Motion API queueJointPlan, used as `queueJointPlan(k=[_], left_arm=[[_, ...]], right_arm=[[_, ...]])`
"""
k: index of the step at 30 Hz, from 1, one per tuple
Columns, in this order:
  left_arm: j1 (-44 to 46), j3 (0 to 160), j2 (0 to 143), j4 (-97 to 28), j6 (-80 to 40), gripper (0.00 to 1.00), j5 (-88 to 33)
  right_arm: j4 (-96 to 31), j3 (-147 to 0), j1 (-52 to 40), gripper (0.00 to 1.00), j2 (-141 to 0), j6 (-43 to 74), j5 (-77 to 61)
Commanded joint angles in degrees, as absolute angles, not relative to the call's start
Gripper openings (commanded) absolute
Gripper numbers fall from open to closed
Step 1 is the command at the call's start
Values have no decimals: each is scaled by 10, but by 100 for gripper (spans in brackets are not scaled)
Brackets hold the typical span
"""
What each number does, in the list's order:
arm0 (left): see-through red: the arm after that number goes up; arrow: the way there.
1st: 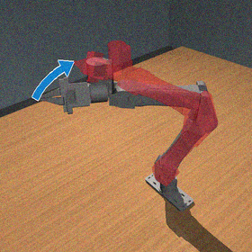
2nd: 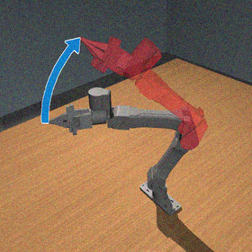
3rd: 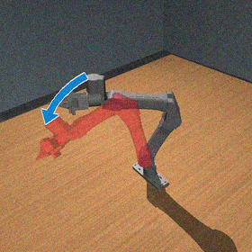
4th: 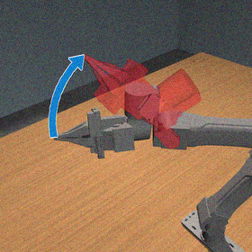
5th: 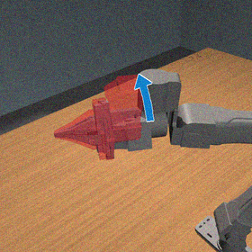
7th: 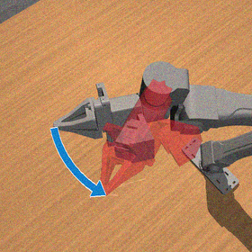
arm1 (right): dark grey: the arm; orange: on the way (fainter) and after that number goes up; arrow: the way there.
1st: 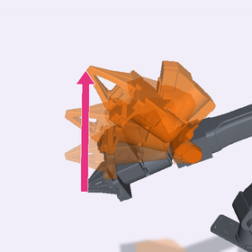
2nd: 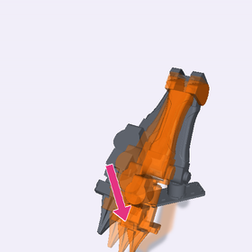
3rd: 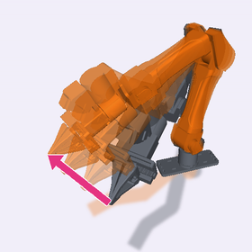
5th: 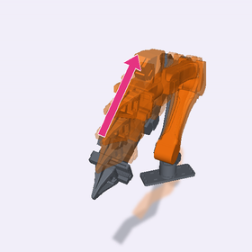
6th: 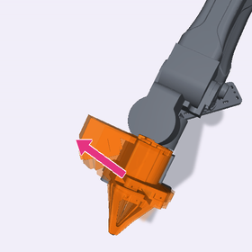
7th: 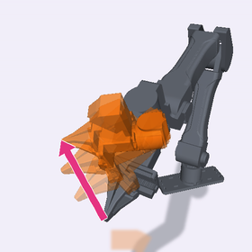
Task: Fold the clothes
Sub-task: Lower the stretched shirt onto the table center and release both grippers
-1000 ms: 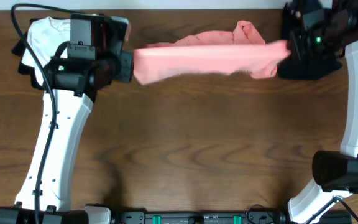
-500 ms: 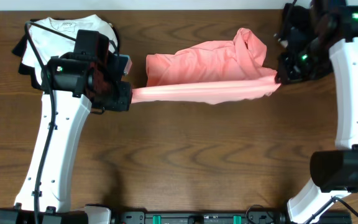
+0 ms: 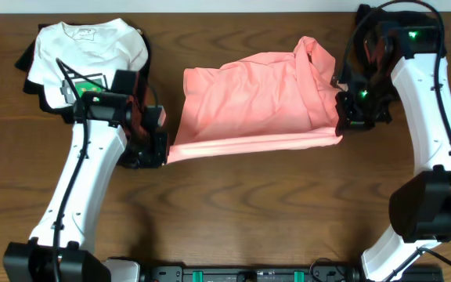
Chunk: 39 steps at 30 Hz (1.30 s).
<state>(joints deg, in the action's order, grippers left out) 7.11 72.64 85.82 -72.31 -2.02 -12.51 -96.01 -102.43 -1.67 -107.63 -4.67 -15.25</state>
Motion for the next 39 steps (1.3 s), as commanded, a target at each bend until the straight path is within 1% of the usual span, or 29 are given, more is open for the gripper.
queueJointPlan(k=[1, 8, 13, 19, 24, 25, 26, 27, 29, 31, 39], left_arm=[[65, 705, 850, -727, -53, 6, -112], [65, 673, 850, -727, -63, 6, -116], [65, 645, 850, -718, -76, 6, -116], [65, 596, 850, -690, -83, 6, -116], [65, 575, 850, -666, -89, 6, -116], [65, 575, 850, -663, -89, 10, -116], [65, 575, 850, -659, -89, 26, -116], [65, 575, 850, -656, -89, 34, -116], [65, 575, 850, -652, -89, 44, -116], [65, 575, 850, -652, -89, 45, -116], [65, 575, 850, -645, -89, 45, -116]], right_arm=[[-960, -996, -20, 1, -1070, -17, -128], [-944, -924, -24, 1, -1040, 26, -102], [-915, -865, -24, 1, -994, 67, -91], [-895, -802, -25, 1, -947, 86, -95], [-868, -751, -27, 1, -935, 94, -95], [-862, -743, -27, 1, -935, 94, -95], [-852, -735, -27, 1, -935, 94, -95], [-846, -729, -27, 2, -935, 94, -96], [-834, -720, -27, 4, -935, 94, -97], [-830, -718, -27, 5, -935, 94, -97], [-826, -718, -27, 8, -935, 94, -97]])
